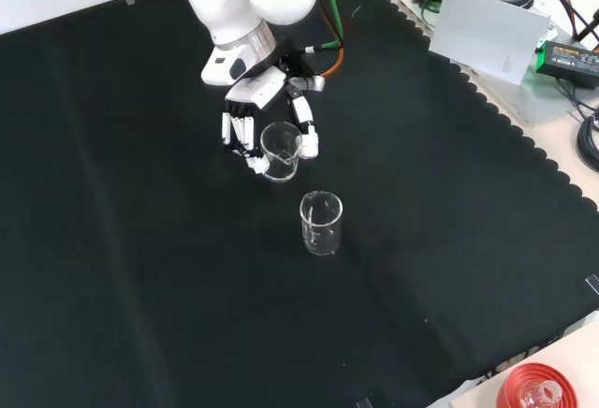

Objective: Pour the water from the handheld beaker into the one on the table.

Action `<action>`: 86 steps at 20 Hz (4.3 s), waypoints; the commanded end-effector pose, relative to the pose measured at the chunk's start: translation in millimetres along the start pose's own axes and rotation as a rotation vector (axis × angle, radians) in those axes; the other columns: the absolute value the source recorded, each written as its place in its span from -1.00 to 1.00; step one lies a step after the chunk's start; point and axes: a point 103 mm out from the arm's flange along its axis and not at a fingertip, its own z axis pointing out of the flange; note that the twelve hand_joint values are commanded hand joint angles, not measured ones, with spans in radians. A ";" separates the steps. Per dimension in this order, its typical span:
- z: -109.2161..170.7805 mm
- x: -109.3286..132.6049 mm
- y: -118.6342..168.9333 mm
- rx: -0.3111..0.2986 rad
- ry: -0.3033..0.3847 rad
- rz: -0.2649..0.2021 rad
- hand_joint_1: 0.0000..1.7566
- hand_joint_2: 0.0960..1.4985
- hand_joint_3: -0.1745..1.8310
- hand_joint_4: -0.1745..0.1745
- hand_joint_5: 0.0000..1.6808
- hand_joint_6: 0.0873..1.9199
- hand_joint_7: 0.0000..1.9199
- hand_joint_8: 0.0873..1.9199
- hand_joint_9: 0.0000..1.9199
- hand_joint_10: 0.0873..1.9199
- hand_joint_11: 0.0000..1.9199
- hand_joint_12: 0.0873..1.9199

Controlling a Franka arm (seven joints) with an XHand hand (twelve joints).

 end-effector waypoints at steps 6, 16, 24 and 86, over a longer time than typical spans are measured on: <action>-17.4 17.9 -13.4 0.028 -0.054 0.006 0.29 -0.14 -0.30 1.00 0.60 -0.56 0.76 -1.00 0.54 -0.96 -0.13 0.09; -23.0 30.1 -11.6 0.107 -0.169 0.030 0.29 -0.14 -0.29 1.00 0.60 -0.56 0.76 -1.00 0.55 -0.97 -0.08 0.08; -25.1 45.4 -7.3 0.137 -0.279 0.042 0.29 -0.15 -0.28 1.00 0.61 -0.57 0.78 -1.00 0.59 -0.99 0.02 0.04; -17.1 100.9 21.7 0.323 -0.757 0.149 0.30 -0.20 -0.22 1.00 0.63 -0.58 0.79 -1.00 0.62 -1.00 0.08 -0.03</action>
